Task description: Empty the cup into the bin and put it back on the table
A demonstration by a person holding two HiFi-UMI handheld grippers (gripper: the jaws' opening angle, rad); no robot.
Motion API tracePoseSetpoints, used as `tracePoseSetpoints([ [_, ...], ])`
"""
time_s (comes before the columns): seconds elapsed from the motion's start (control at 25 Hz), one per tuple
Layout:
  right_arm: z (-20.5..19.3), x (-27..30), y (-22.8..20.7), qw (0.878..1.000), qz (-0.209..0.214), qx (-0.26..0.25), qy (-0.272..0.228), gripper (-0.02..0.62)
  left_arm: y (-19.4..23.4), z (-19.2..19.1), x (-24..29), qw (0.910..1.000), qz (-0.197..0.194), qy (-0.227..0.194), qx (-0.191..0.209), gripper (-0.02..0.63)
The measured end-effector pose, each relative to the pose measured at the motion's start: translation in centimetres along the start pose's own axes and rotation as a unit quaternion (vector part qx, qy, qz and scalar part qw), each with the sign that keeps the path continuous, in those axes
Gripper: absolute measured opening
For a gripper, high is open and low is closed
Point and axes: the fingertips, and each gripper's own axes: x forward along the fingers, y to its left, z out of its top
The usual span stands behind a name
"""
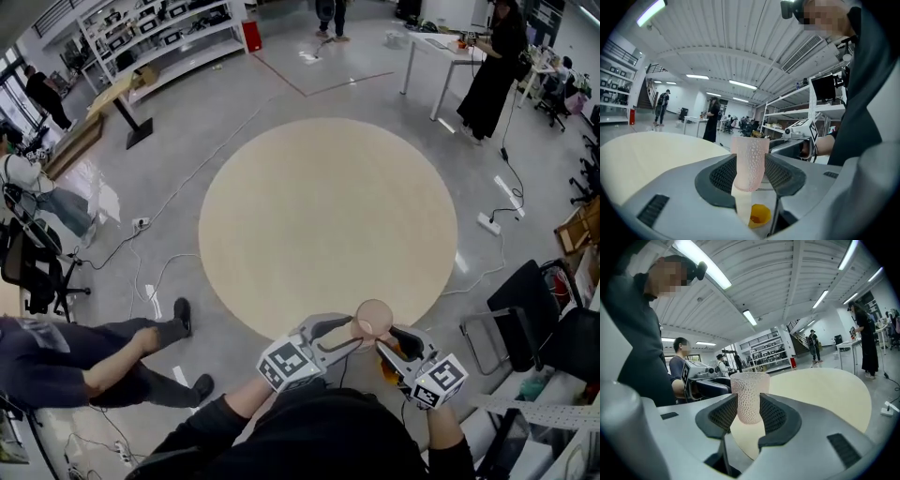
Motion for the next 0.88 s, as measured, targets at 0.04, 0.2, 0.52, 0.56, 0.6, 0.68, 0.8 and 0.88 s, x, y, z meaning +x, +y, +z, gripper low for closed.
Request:
tracePoseSetpoints([
  [0.04, -0.1, 1.0, -0.1, 1.000, 0.005, -0.004, 0.007, 0.153, 0.9, -0.2, -0.4, 1.0000, 0.007, 0.000, 0.001, 0.201],
  [0.2, -0.5, 5.0, -0.3, 0.999, 0.023, -0.023, 0.033, 0.153, 4.1, -1.0, -2.2, 0.9994, 0.033, 0.002, -0.007, 0.201],
  [0.52, -2.1, 13.1, -1.0, 0.991, 0.050, -0.075, 0.103, 0.153, 10.5, -3.3, -5.3, 0.9955, 0.089, 0.029, 0.017, 0.201],
  [0.56, -2.5, 13.8, -1.5, 0.989, 0.053, -0.081, 0.111, 0.153, 11.2, -3.7, -5.1, 0.9944, 0.097, 0.035, 0.023, 0.201],
  [0.6, -2.9, 14.3, -2.1, 0.988, 0.057, -0.085, 0.118, 0.153, 11.8, -4.1, -4.8, 0.9932, 0.106, 0.040, 0.027, 0.201],
  [0.68, -3.8, 15.1, -3.4, 0.985, 0.064, -0.093, 0.133, 0.153, 12.9, -5.0, -4.0, 0.9903, 0.124, 0.054, 0.033, 0.201],
  [0.8, -5.4, 16.0, -4.9, 0.977, 0.076, -0.113, 0.167, 0.153, 14.0, -6.6, -2.8, 0.9855, 0.148, 0.077, 0.030, 0.201],
  [0.88, -6.5, 16.3, -5.5, 0.971, 0.085, -0.122, 0.186, 0.153, 14.3, -7.7, -2.3, 0.9829, 0.159, 0.091, 0.021, 0.202],
])
